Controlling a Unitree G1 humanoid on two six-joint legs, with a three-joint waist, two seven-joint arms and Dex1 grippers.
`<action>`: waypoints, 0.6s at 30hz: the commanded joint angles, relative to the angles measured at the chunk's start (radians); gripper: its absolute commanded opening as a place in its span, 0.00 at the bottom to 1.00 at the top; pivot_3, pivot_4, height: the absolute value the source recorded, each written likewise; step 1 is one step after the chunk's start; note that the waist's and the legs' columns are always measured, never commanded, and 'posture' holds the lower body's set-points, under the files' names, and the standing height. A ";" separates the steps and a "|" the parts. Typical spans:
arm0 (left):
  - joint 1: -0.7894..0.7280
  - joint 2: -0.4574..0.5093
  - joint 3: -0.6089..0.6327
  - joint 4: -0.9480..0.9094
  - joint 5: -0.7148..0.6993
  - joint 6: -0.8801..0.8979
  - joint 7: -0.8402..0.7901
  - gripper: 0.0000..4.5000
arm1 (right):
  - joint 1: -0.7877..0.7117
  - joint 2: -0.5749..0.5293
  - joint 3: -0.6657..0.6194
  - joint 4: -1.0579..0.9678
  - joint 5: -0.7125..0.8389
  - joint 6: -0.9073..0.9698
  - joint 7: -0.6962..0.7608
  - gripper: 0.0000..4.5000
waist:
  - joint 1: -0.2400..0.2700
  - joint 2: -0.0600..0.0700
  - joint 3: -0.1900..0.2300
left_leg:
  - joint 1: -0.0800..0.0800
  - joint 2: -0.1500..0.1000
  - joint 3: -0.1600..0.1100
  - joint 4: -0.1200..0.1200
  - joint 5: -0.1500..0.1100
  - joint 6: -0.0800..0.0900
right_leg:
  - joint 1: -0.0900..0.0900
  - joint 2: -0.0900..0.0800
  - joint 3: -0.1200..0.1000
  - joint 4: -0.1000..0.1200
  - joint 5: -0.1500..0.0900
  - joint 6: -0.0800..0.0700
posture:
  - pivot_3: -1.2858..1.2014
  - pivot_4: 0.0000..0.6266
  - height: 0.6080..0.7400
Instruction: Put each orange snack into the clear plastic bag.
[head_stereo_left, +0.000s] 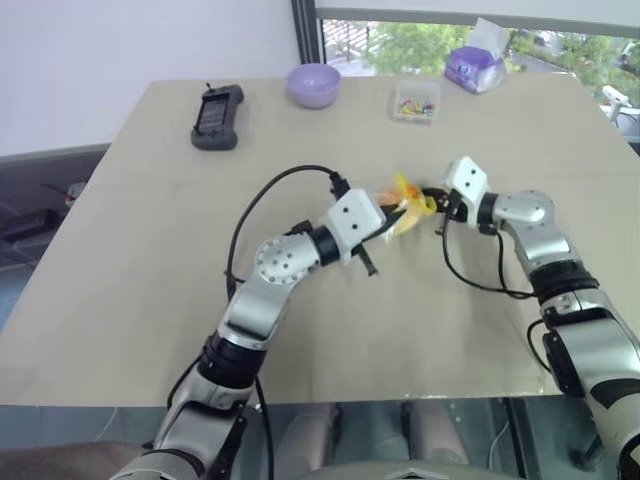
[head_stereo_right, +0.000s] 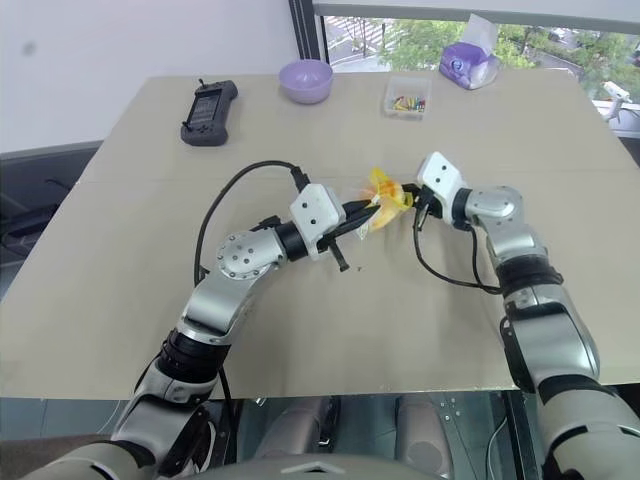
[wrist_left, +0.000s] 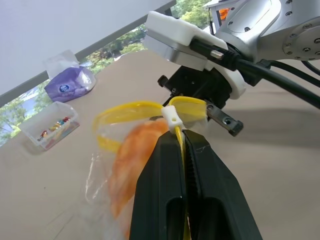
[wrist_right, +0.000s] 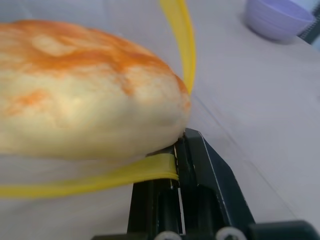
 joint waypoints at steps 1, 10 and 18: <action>-0.009 0.001 0.024 -0.048 0.002 -0.027 0.024 0.00 | -0.077 -0.058 -0.063 0.018 -0.006 -0.014 -0.071 0.01 | 0.001 0.000 0.000 | 0.000 0.000 0.000 0.000 0.000 0.000 | 0.000 0.000 0.000 0.000 0.000 0.000 | 0.52 0.24 1.00; -0.066 -0.018 0.067 0.036 0.031 -0.113 0.117 0.00 | -0.121 -0.206 -0.126 -0.058 0.031 0.010 -0.042 0.01 | 0.001 0.000 0.000 | 0.000 0.000 0.000 0.000 0.000 0.000 | 0.000 0.000 0.000 0.000 0.000 0.000 | 0.52 0.24 1.00; -0.097 -0.005 0.068 0.135 0.052 -0.180 0.131 0.00 | 0.028 -0.391 -0.059 -0.383 -0.038 0.125 0.067 0.01 | 0.006 0.000 0.000 | -0.001 -0.001 0.001 0.000 0.000 0.000 | 0.000 -0.001 0.000 -0.001 0.000 0.000 | 0.52 0.24 1.00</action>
